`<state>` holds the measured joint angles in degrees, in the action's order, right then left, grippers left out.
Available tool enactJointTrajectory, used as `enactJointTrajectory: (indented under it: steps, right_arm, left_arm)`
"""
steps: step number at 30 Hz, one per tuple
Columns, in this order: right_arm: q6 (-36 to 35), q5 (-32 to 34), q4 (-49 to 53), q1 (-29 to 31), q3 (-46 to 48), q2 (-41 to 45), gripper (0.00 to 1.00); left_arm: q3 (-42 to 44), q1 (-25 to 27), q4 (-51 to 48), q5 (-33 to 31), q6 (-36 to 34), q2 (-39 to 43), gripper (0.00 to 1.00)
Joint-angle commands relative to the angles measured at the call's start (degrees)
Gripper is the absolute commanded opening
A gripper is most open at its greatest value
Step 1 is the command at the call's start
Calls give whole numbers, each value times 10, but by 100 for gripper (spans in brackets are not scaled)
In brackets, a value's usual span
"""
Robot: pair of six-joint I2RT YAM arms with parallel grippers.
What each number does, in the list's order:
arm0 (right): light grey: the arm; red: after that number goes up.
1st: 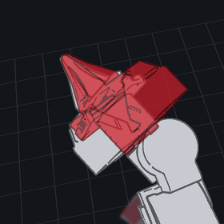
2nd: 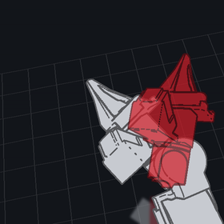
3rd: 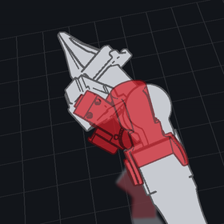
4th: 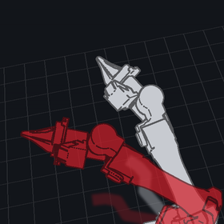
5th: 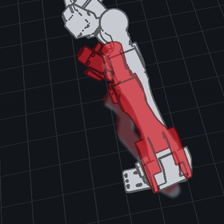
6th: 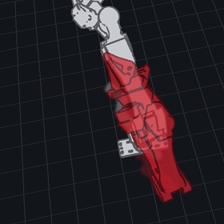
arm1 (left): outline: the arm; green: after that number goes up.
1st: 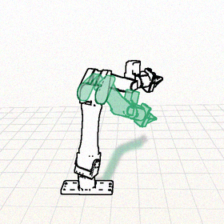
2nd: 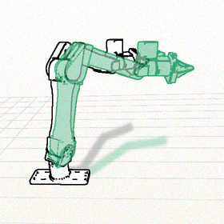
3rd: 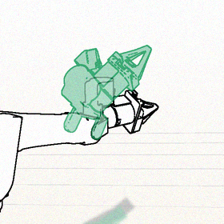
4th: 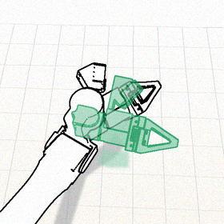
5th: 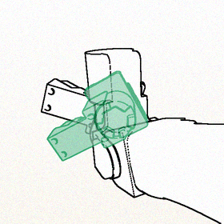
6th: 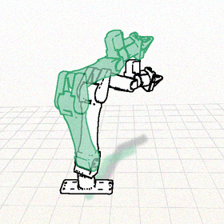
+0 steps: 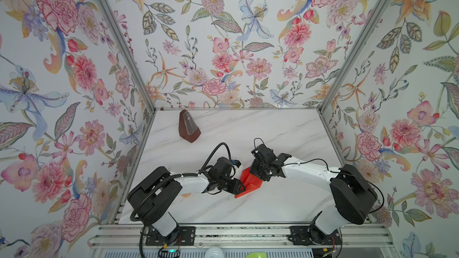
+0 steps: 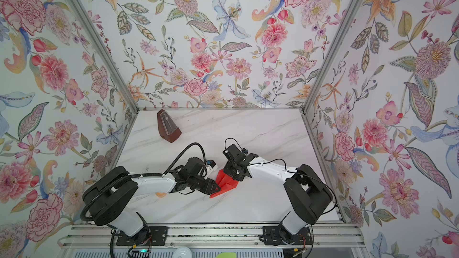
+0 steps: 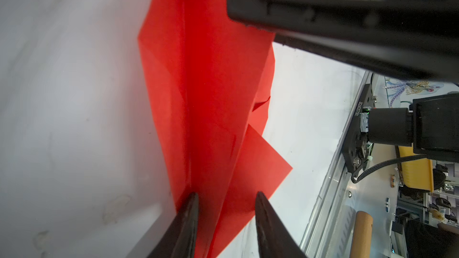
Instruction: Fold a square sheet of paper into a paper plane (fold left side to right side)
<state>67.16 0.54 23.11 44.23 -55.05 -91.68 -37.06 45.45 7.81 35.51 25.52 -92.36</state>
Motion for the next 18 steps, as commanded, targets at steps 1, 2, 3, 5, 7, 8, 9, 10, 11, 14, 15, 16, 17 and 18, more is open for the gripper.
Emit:
enactJointTrajectory:
  steps: [1, 2, 3, 5, 7, 8, 9, 10, 11, 14, 15, 16, 17, 18]
  right_arm:
    - [-60, 32, 61, 4, -28, -8, 33]
    - [-83, 27, 68, 1, -35, -10, 26]
    - [-105, 24, 77, -1, -44, -13, 21]
    - [-156, 24, 97, -3, -68, -22, 10]
    - [-199, 28, 117, -5, -90, -30, 2]
    - [-218, 28, 128, -7, -104, -36, 0]
    - [-237, 28, 138, -8, -117, -42, 0]
    - [-255, 29, 152, -10, -133, -49, 0]
    - [-272, 25, 162, -11, -148, -58, 0]
    - [-297, 10, 186, -16, -178, -88, 0]
    - [-294, 11, 192, -16, -183, -96, 5]
    - [-289, 11, 194, -15, -187, -105, 15]
    - [-281, 10, 194, -15, -189, -111, 25]
    - [-269, 12, 193, -14, -190, -116, 32]
  left_arm:
    - [-7, 6, 4, 9, 0, 23, 40]
    - [-6, 7, -3, -2, -3, 51, 40]
    - [-4, 5, -9, -11, -7, 67, 40]
    - [0, 2, -21, -31, -14, 100, 41]
    - [3, -3, -37, -51, -20, 129, 41]
    - [6, -7, -46, -63, -23, 144, 41]
    - [9, -10, -51, -71, -25, 157, 41]
    - [14, -14, -55, -80, -26, 171, 41]
    - [21, -20, -56, -86, -25, 183, 41]
    - [39, -36, -51, -86, -21, 207, 42]
    - [43, -41, -50, -84, -19, 210, 42]
    - [46, -45, -49, -82, -17, 213, 42]
    - [49, -48, -50, -80, -16, 214, 42]
    - [50, -49, -50, -80, -15, 215, 42]
